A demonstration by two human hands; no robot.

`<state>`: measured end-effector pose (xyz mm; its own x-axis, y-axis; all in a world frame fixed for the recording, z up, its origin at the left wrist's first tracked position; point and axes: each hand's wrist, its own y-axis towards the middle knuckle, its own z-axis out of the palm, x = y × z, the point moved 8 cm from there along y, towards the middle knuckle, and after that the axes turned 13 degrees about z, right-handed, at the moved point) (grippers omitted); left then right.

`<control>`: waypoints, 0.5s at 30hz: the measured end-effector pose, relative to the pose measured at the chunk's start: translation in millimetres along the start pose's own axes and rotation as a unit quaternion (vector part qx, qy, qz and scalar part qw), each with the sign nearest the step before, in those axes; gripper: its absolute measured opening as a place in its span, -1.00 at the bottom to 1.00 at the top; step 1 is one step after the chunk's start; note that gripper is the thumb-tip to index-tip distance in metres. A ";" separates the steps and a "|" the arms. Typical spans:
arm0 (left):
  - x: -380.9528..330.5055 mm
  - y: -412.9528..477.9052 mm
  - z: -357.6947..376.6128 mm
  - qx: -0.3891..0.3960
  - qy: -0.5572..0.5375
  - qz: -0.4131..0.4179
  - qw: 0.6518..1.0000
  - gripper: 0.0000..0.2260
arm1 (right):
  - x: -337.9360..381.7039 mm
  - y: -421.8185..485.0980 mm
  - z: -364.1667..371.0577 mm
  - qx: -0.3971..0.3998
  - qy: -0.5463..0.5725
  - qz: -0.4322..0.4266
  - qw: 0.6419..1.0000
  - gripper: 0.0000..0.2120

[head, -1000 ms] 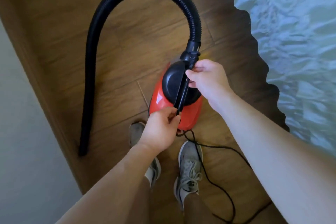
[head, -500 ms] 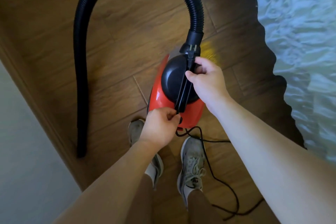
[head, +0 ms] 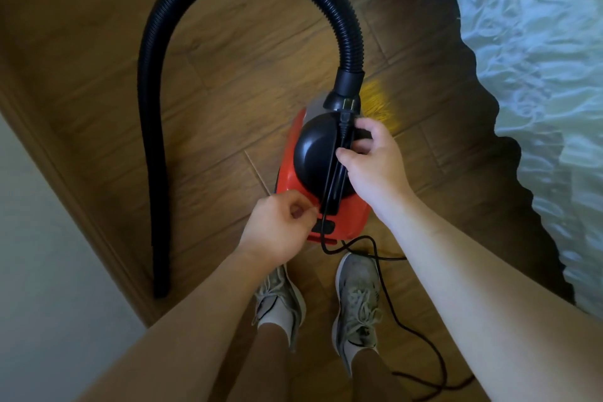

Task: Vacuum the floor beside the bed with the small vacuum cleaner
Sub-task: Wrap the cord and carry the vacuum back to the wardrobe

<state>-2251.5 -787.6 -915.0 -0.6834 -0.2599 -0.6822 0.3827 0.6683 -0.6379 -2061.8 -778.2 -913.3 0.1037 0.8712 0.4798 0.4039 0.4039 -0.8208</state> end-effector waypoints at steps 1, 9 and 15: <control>-4.1 4.6 -8.6 -0.005 0.006 0.004 1.000 -0.94 | -0.9 0.1 -1.6 -0.005 0.003 0.008 1.000 -0.57; -65.9 66.3 -68.0 -0.013 0.085 0.079 0.993 -0.83 | -4.7 3.5 1.8 0.041 0.001 0.041 0.998 -0.91; -117.7 119.4 -98.7 -0.031 0.217 0.197 0.956 -0.63 | -2.5 2.0 4.1 0.043 -0.019 0.027 0.999 -0.90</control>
<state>-2186.7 -608.5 -875.7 -0.6924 0.3241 -0.6447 0.6349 0.6981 -0.3309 -2064.9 -778.4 -917.4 0.0886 0.9018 0.4230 0.3190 0.3766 -0.8697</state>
